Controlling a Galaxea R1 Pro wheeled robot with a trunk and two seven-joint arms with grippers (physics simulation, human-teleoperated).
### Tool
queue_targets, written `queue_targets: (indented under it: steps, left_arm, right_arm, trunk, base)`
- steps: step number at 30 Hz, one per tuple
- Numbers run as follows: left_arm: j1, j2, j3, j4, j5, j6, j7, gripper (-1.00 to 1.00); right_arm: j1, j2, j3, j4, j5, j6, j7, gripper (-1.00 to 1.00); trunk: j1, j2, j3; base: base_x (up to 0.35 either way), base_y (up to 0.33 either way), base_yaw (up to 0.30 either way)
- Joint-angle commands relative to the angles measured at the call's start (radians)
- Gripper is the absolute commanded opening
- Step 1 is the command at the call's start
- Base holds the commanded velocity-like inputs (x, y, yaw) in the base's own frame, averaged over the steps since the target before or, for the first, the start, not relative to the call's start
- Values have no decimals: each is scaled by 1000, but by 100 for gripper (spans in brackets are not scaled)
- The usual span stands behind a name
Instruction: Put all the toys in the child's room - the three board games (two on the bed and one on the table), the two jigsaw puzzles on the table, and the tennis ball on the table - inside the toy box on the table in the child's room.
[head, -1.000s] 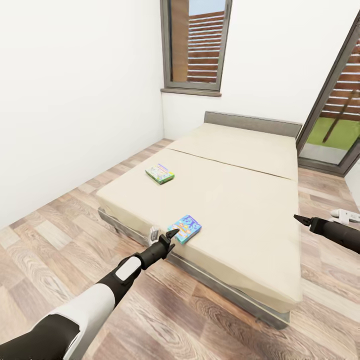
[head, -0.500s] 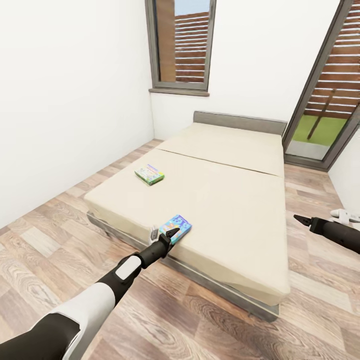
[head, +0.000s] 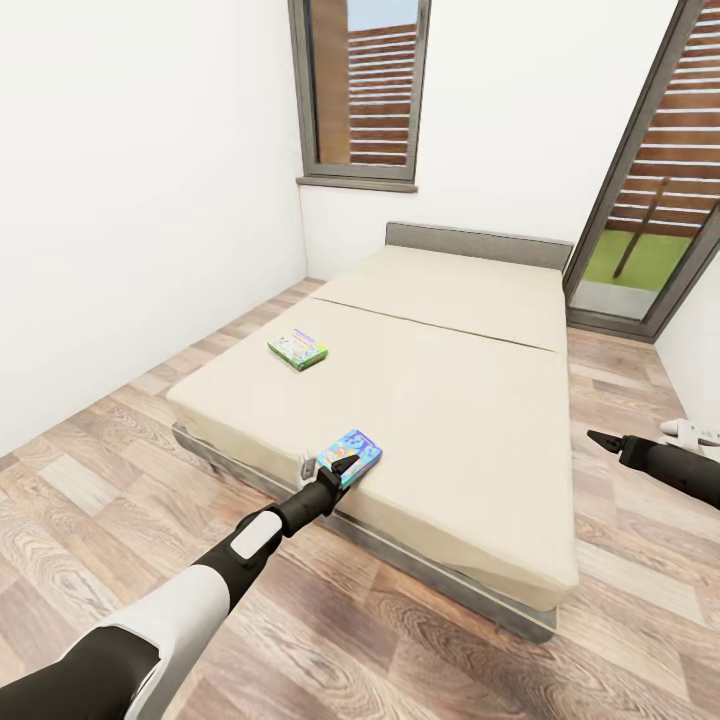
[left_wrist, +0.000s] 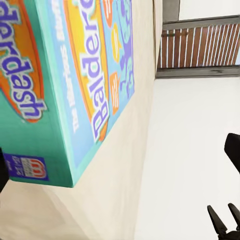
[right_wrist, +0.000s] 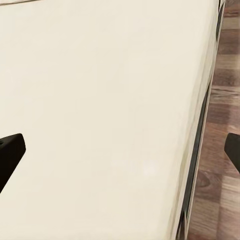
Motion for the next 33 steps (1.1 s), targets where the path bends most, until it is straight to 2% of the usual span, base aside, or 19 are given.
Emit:
queue_targets:
  steps: [1, 33]
  left_arm:
    - [-1, 0, -4, 1, 10, 5, -2, 100]
    - [2, 7, -2, 1, 12, 1, -4, 100]
  right_arm:
    - [-1, 0, -2, 0, 3, 5, 6, 100]
    - [1, 1, -2, 0, 3, 5, 6, 100]
  trunk:
    - [0, 0, -1]
    - [0, 0, -1]
  base:
    - [0, 0, -8]
    - [0, 0, -1]
